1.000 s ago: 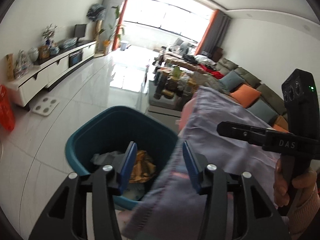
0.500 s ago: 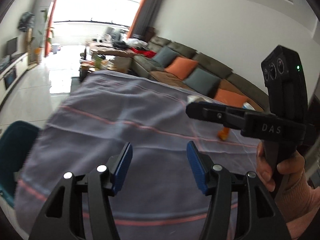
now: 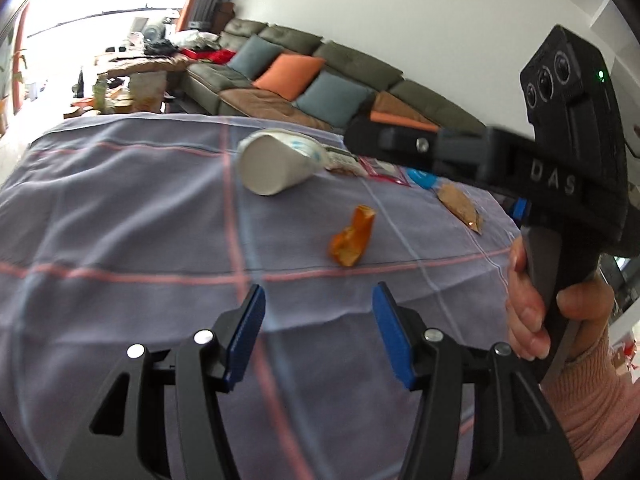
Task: Collect trash
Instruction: 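Move both grippers back over the trash on the table, then grasp the orange peel with the left gripper while the right gripper grasps the white paper cup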
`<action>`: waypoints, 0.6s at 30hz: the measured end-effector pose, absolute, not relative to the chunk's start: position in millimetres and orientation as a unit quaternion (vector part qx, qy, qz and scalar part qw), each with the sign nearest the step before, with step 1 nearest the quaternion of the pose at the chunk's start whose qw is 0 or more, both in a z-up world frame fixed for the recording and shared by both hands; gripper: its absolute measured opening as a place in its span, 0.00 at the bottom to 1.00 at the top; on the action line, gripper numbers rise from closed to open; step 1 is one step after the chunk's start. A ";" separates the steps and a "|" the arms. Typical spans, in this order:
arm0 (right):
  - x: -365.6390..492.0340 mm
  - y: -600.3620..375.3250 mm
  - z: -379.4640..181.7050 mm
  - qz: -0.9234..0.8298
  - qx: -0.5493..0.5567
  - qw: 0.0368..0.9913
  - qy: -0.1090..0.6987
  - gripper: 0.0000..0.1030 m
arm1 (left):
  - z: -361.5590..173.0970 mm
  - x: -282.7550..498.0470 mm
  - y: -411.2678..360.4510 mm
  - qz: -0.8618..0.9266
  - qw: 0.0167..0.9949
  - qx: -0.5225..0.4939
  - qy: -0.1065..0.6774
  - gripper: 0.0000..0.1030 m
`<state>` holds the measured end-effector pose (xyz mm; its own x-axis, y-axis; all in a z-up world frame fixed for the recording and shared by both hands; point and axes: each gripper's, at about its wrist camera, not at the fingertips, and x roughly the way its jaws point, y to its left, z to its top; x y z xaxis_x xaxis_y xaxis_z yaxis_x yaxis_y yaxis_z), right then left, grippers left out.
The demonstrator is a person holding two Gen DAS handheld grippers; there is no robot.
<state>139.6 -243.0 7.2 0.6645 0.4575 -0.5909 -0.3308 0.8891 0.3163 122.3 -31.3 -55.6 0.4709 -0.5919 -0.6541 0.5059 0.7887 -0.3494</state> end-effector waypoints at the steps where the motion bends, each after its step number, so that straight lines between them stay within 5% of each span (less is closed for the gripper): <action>1: 142.1 -249.1 7.0 0.212 0.095 0.909 0.346 0.50 | -55.6 124.5 -36.0 -0.323 0.854 -0.052 0.405 0.54; 18: 158.6 -287.7 -5.9 0.198 0.123 0.906 0.354 0.51 | -65.0 158.8 -89.0 -0.326 0.842 -0.015 0.430 0.52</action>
<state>158.6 -287.7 -5.9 0.6710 0.4461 -0.5923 -0.2720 0.8912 0.3631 158.8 -89.0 -65.0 0.4180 -0.5613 -0.7143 0.5349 0.7876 -0.3059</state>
